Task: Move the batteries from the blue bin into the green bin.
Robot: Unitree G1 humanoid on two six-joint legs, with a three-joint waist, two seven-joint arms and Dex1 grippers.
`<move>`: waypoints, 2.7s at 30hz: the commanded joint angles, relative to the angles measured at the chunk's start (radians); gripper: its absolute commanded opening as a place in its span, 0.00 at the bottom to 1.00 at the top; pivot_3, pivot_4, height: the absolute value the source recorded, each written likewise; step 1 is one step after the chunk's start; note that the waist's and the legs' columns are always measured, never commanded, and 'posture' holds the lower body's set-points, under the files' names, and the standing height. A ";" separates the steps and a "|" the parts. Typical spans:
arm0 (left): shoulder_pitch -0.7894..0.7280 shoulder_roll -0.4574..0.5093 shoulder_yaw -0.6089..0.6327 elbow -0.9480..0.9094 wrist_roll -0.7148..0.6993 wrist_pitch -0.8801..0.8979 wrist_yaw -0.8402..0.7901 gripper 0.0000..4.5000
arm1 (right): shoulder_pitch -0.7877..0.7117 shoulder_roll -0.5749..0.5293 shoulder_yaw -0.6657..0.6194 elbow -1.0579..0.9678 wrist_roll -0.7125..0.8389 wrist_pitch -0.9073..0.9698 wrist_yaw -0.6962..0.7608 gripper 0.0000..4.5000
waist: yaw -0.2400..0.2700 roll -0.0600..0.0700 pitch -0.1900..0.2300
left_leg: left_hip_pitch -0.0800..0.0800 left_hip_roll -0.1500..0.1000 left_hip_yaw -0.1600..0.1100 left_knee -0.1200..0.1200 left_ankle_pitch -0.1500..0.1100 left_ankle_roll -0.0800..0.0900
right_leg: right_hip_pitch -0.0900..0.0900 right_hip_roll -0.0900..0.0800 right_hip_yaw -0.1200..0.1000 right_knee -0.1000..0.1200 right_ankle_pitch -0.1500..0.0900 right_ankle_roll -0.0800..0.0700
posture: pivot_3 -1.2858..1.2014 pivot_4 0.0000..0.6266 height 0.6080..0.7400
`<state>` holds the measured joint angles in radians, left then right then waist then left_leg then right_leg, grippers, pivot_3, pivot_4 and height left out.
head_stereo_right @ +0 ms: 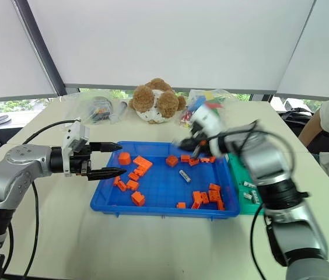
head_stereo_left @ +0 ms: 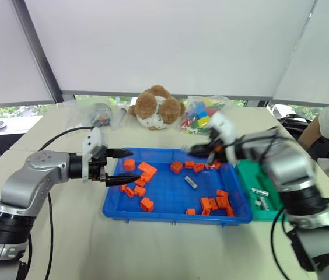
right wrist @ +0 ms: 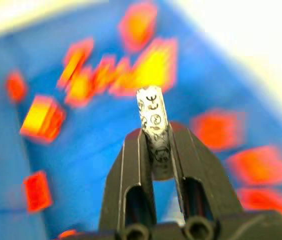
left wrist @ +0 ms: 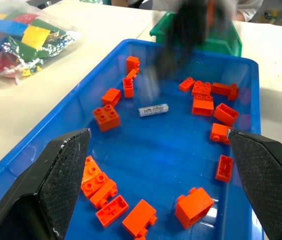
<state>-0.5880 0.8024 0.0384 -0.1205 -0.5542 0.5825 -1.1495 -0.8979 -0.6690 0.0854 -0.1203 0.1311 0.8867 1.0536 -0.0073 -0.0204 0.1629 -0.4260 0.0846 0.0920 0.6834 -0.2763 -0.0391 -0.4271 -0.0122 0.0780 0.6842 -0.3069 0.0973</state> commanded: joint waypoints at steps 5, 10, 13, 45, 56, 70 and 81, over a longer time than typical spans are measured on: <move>-0.003 -0.013 0.014 -0.013 -0.007 -0.016 0.007 1.00 | 0.216 -0.271 -0.178 -0.079 -0.014 0.025 -0.085 0.01 | -0.003 0.000 0.000 | 0.000 0.000 0.001 0.000 0.000 0.000 | 0.000 0.000 0.001 -0.001 0.000 0.000 | 0.52 0.24 0.95; -0.020 -0.041 0.001 0.010 0.006 -0.035 0.004 1.00 | 0.352 -0.333 -0.241 -0.086 0.000 0.046 -0.139 0.01 | -0.013 0.000 0.000 | 0.000 0.000 0.001 0.000 0.000 0.000 | 0.000 0.001 0.002 -0.001 0.000 0.000 | 0.52 0.24 0.95; -0.031 -0.047 -0.007 0.026 0.012 -0.045 -0.001 1.00 | 0.402 -0.348 -0.244 -0.086 0.005 0.038 -0.156 0.12 | -0.011 0.000 0.000 | 0.001 0.000 0.000 -0.001 0.000 0.000 | 0.000 0.001 0.002 -0.001 0.000 0.000 | 0.52 0.24 0.95; -0.002 -0.018 0.020 -0.019 0.006 -0.035 0.019 1.00 | 0.216 0.162 0.111 0.020 0.069 0.185 -0.433 0.99 | -0.008 0.000 0.000 | 0.000 -0.001 -0.001 0.000 0.000 0.000 | -0.001 0.001 0.002 0.000 0.000 0.000 | 0.52 0.24 0.95; 0.005 -0.022 0.016 -0.031 0.000 -0.029 0.032 1.00 | 0.209 0.218 0.163 0.081 0.038 0.185 -0.496 0.80 | -0.007 0.000 0.000 | 0.000 -0.001 -0.001 0.000 0.000 0.000 | -0.001 0.001 0.002 0.000 0.000 0.000 | 0.52 0.24 0.95; 0.003 -0.020 0.012 -0.028 -0.005 -0.027 0.029 1.00 | 0.149 -0.005 0.026 -0.093 0.057 0.183 -0.424 0.00 | -0.002 0.001 0.000 | -0.001 -0.001 -0.001 0.000 0.000 0.000 | -0.001 0.000 0.002 0.000 0.000 0.000 | 0.52 0.24 0.95; -0.015 -0.037 -0.009 -0.001 0.004 -0.036 0.016 1.00 | 0.321 -0.367 -0.160 -0.110 0.057 0.155 -0.327 0.00 | -0.009 0.001 0.000 | 0.000 -0.001 -0.001 -0.001 0.000 0.001 | -0.001 0.001 0.002 -0.001 0.000 0.000 | 0.52 0.24 0.95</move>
<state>-0.5855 0.7642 0.0188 -0.1159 -0.5489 0.5606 -1.1274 -0.5977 -1.0100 -0.0423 -0.1893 0.1803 1.0617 0.7130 -0.0166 -0.0198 0.1632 -0.4261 0.0839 0.0916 0.6826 -0.2767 -0.0384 -0.4281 -0.0113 0.0806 0.6831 -0.3069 0.0973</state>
